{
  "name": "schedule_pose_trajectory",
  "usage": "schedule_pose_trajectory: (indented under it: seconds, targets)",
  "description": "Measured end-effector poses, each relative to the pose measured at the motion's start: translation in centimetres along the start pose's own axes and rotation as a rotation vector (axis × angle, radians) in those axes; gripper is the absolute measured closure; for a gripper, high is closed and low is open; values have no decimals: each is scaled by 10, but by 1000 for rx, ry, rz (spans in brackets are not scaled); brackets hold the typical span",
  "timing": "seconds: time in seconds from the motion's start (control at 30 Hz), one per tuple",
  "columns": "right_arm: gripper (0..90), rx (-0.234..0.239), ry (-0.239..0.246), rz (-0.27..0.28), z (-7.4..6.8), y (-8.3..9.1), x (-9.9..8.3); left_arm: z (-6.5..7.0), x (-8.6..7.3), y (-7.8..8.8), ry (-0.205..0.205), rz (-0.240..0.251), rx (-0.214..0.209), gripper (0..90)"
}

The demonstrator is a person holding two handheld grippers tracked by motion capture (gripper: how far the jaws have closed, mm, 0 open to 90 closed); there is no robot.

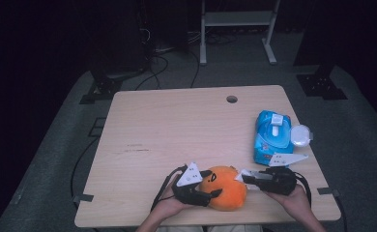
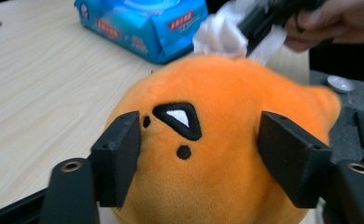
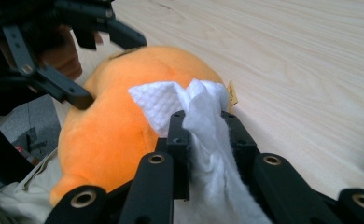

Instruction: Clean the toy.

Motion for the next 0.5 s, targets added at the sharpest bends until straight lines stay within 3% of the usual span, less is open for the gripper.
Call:
schedule_pose_trajectory:
  seconds: [0.13, 0.23, 0.37, 0.5]
  targets:
    - [748, 9, 15, 1, -3, -2, 0, -1, 19, 7, -20, 45, -14, 259]
    - [745, 33, 25, 9, -6, -4, 2, -2, 24, 2, -46, 14, -34, 218]
    - [743, 46, 41, 3, -9, -5, 2, -7, 25, -6, -24, 18, -45, 208]
    - [739, 48, 42, 5, -6, -2, 0, -9, 28, -15, -39, -6, -86, 206]
Point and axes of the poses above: each handheld gripper's, and its own axes: y roughly backward along the jaws, x roughly out of its top, z roughly to its right, the point moved 1 cm from there along -y, roughly forward along the jaws, and after that the axes turned 12 degrees about -y, right-handed, at the moved point
